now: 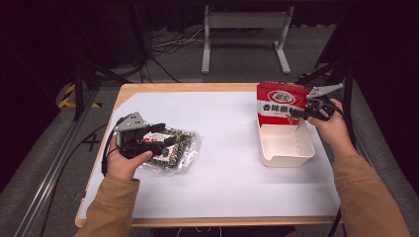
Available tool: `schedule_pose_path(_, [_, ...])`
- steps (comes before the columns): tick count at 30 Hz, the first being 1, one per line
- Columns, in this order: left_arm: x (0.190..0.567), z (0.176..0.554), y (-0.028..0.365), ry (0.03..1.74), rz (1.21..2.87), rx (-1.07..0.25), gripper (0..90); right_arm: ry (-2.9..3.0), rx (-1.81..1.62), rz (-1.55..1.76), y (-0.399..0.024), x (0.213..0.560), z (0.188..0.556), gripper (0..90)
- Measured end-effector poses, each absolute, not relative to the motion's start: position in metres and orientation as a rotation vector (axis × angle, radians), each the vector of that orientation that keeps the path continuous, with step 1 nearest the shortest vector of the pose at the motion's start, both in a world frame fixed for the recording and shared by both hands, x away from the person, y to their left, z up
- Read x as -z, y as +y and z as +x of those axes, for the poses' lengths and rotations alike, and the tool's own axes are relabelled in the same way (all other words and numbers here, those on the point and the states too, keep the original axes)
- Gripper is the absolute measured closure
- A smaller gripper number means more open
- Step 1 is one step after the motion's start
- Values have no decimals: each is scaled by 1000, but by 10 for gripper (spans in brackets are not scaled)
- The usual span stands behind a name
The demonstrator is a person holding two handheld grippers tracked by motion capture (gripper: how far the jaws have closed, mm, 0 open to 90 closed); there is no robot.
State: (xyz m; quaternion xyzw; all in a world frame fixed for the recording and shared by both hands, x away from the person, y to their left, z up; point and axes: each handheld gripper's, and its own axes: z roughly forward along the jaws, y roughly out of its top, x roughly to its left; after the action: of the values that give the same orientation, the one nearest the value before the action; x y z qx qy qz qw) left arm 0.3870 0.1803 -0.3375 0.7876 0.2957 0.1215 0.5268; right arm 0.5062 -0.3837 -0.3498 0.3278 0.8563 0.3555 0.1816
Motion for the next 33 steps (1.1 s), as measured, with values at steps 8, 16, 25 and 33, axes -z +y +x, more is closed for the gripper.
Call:
schedule_pose_path(8, [342, 388, 186, 760, 1868, -274, 335, 2338, -1050, 994, -384, 344, 499, 569])
schedule_pose_path(16, [344, 389, 193, 788, 1898, -289, 330, 2234, -1106, 1028, -390, 331, 482, 400])
schedule_pose_path(25, [345, 390, 201, 826, 1926, -315, 313, 2203, -1048, 996, -392, 312, 452, 394])
schedule_pose_path(33, [344, 391, 208, 828, 1960, -327, 279, 2168, -1067, 978, -393, 302, 426, 390])
